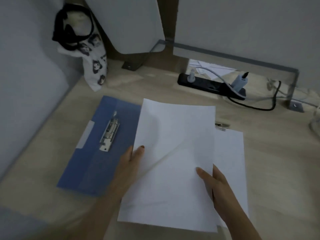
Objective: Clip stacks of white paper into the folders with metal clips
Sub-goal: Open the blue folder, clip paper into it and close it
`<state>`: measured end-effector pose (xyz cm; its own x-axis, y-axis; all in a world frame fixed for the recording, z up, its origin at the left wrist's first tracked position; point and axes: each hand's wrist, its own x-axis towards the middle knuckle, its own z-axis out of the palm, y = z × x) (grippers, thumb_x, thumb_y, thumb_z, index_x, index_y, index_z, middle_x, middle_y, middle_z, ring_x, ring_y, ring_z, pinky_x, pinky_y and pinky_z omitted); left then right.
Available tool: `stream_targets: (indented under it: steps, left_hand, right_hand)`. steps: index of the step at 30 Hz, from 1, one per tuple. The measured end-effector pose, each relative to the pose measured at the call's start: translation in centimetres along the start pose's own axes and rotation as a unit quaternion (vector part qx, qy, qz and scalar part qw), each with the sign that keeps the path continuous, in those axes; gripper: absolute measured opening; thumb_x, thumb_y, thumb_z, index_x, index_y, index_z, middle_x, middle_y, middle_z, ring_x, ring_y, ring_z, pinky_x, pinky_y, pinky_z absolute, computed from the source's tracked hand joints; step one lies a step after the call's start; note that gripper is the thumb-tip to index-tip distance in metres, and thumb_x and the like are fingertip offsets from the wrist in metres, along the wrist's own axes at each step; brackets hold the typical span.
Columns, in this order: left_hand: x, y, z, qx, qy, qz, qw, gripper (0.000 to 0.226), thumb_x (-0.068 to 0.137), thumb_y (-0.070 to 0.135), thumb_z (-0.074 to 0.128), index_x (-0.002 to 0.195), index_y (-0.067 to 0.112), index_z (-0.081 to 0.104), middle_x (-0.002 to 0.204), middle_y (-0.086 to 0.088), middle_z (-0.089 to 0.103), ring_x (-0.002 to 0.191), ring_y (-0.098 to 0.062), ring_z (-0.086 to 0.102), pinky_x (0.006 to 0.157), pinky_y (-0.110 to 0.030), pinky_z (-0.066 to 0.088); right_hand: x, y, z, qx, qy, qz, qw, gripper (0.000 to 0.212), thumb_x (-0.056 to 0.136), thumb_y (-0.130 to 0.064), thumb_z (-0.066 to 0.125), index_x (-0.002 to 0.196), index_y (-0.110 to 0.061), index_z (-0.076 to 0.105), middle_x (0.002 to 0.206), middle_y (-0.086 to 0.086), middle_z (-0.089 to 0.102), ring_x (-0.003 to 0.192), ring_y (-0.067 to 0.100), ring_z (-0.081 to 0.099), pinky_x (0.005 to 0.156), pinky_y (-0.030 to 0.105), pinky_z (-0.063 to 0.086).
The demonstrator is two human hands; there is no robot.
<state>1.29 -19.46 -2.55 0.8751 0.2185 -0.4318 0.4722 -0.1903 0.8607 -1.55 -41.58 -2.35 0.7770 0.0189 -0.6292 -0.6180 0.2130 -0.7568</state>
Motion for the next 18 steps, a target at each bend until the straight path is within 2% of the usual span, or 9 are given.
stream_targets:
  steps: [2,3,5,8,10,13,15,18]
  left_hand:
    - [0.9,-1.0,-3.0,0.036,0.03,0.023,0.999,0.011,0.096,0.024,0.046,0.102,0.019,0.053,0.082,0.012,0.051,0.075,-0.001,0.047,0.076,-0.025,0.038]
    - [1.5,-1.7,-4.6,0.049,0.052,0.036,0.997,0.01,0.096,0.022,0.045,0.099,0.017,0.053,0.081,0.01,0.052,0.072,0.0,0.047,0.069,-0.021,0.039]
    - [2.7,-3.0,-7.5,0.059,0.093,0.055,0.992,0.012,0.096,0.017,0.045,0.103,0.02,0.055,0.094,0.01,0.057,0.082,0.0,0.053,0.069,-0.012,0.04]
    - [4.6,-4.3,-10.4,0.091,0.119,0.046,0.988,0.022,0.095,0.01,0.044,0.113,0.012,0.057,0.11,0.0,0.058,0.093,-0.009,0.053,0.079,-0.019,0.038]
    - [5.6,-4.8,-11.7,0.105,0.098,0.015,0.99,0.026,0.095,0.007,0.041,0.117,0.009,0.056,0.111,-0.002,0.056,0.09,-0.01,0.052,0.08,-0.022,0.039]
    - [6.4,-5.1,-12.7,0.076,0.055,-0.033,0.995,0.023,0.096,0.009,0.039,0.105,0.016,0.059,0.102,-0.001,0.061,0.092,-0.014,0.057,0.09,-0.032,0.044]
    - [6.6,-5.0,-13.1,0.04,0.035,-0.05,0.997,0.022,0.095,0.008,0.04,0.096,0.018,0.06,0.093,0.003,0.062,0.083,-0.009,0.058,0.082,-0.029,0.048]
    - [6.6,-4.9,-13.3,0.005,0.014,-0.061,0.998,0.021,0.096,0.008,0.041,0.099,0.015,0.06,0.087,0.006,0.061,0.078,-0.005,0.058,0.063,-0.015,0.051]
  right_hand:
    - [0.9,1.3,2.8,0.005,0.009,0.008,1.0,0.029,0.088,-0.012,0.056,0.115,-0.02,0.062,0.109,0.002,0.072,0.102,0.026,0.067,0.095,0.049,0.048]
    - [1.4,1.9,4.0,0.006,0.014,0.014,1.0,0.029,0.088,-0.012,0.057,0.115,-0.02,0.062,0.11,0.002,0.071,0.103,0.027,0.066,0.096,0.051,0.047]
    - [2.2,2.9,5.8,0.012,0.024,0.022,0.999,0.029,0.088,-0.011,0.057,0.115,-0.019,0.062,0.11,0.004,0.071,0.103,0.028,0.066,0.097,0.052,0.046]
    - [3.0,3.7,7.4,0.003,0.039,0.016,0.999,0.031,0.088,-0.013,0.056,0.118,-0.018,0.061,0.111,0.004,0.071,0.101,0.028,0.066,0.095,0.051,0.048]
    - [3.5,4.3,8.2,-0.004,0.041,0.01,0.999,0.029,0.088,-0.013,0.056,0.117,-0.018,0.062,0.112,0.004,0.07,0.102,0.026,0.066,0.095,0.049,0.048]
    - [4.2,4.8,9.1,-0.017,0.053,0.005,0.998,0.026,0.088,-0.016,0.057,0.113,-0.02,0.063,0.113,0.005,0.069,0.102,0.025,0.066,0.094,0.047,0.049]
    - [4.5,5.2,9.7,-0.02,0.06,-0.002,0.998,0.03,0.088,-0.016,0.058,0.118,-0.016,0.061,0.115,0.006,0.068,0.105,0.026,0.064,0.096,0.048,0.048]
    - [5.0,5.5,10.5,-0.015,0.077,-0.008,0.997,0.035,0.089,-0.016,0.057,0.124,-0.015,0.056,0.119,0.006,0.066,0.108,0.027,0.062,0.096,0.048,0.048]
